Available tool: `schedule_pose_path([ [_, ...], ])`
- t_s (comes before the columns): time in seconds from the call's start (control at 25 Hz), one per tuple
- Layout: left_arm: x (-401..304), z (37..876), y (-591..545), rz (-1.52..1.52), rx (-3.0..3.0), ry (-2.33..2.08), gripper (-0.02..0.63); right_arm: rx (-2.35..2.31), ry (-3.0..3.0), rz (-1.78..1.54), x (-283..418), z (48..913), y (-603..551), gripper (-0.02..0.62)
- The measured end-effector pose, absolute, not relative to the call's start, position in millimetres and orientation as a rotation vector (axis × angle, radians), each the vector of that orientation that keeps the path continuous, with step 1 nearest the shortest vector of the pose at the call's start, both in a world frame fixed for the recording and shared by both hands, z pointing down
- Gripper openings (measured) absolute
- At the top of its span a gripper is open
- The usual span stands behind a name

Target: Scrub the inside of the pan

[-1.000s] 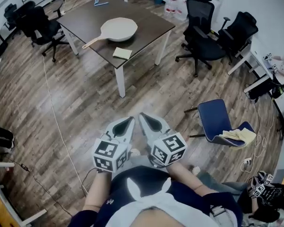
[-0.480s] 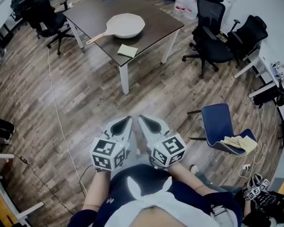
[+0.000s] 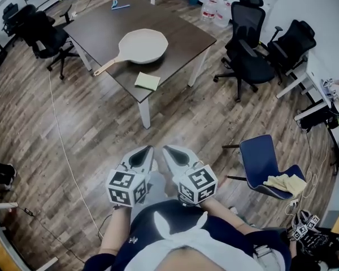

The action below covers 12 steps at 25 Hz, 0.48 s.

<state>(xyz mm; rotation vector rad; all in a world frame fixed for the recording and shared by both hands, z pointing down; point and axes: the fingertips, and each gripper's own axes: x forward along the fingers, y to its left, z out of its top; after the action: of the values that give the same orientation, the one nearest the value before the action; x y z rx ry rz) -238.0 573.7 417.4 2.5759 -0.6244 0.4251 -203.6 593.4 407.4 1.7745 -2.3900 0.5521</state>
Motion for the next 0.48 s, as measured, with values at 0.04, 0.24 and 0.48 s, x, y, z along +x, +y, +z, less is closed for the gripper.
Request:
schedule_pose_path([
  [0.04,-235,418,559,0.419,2.568,-0.631,0.005,1.767,-2.384,0.554,-199,410,579,0.002],
  [0.24,-221,420,478,0.406,2.564,-0.651,0.005,1.736,-2.363,0.559,-185,417,500,0.003],
  [0.48,-211,427,401,0.416,2.572,-0.645,0.005,1.657,-2.362,0.522,-179,424,426,0.003],
])
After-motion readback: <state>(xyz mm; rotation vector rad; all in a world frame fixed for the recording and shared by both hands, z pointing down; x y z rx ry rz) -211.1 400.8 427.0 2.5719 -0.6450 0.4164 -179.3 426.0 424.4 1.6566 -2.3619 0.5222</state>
